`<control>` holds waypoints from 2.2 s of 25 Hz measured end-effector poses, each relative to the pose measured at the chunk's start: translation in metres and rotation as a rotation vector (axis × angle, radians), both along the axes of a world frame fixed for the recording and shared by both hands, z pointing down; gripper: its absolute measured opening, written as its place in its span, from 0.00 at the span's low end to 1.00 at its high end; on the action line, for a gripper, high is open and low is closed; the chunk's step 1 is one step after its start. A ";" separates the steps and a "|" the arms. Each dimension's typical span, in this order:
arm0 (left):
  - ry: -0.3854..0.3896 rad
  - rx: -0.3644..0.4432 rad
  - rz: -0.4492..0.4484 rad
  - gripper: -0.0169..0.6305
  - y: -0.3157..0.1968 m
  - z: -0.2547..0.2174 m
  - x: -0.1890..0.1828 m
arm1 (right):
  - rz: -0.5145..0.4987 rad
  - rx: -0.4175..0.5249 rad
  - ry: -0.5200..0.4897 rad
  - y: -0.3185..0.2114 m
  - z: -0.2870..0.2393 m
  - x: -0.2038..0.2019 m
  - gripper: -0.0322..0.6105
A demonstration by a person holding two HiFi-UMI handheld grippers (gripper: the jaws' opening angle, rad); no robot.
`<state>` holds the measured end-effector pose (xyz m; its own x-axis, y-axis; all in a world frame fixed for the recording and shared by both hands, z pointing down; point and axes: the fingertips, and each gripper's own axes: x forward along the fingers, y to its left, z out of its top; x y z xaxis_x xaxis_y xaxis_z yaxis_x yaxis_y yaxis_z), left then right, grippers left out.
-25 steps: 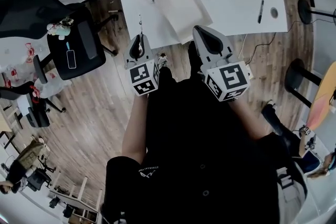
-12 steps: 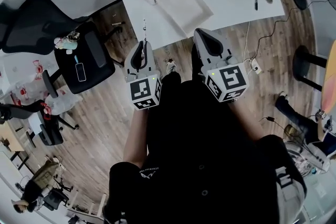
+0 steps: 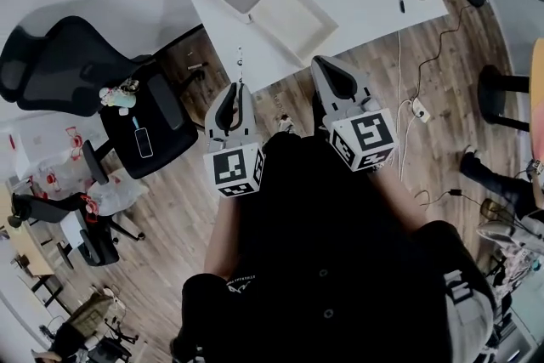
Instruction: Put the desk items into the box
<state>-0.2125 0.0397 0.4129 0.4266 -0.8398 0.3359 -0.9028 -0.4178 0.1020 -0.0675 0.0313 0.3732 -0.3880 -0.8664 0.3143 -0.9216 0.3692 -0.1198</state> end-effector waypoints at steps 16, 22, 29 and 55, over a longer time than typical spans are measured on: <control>0.005 0.014 0.094 0.11 -0.019 -0.026 0.060 | 0.055 0.025 -0.010 -0.009 -0.020 0.041 0.05; -0.006 -0.020 0.082 0.11 -0.041 -0.019 0.087 | 0.055 -0.001 -0.017 -0.034 -0.014 0.072 0.05; -0.028 -0.039 0.025 0.11 -0.073 -0.014 0.117 | 0.020 -0.029 -0.021 -0.072 -0.003 0.111 0.05; -0.066 -0.248 -0.325 0.11 -0.122 0.061 0.174 | -0.337 -0.063 -0.027 -0.159 0.015 0.157 0.05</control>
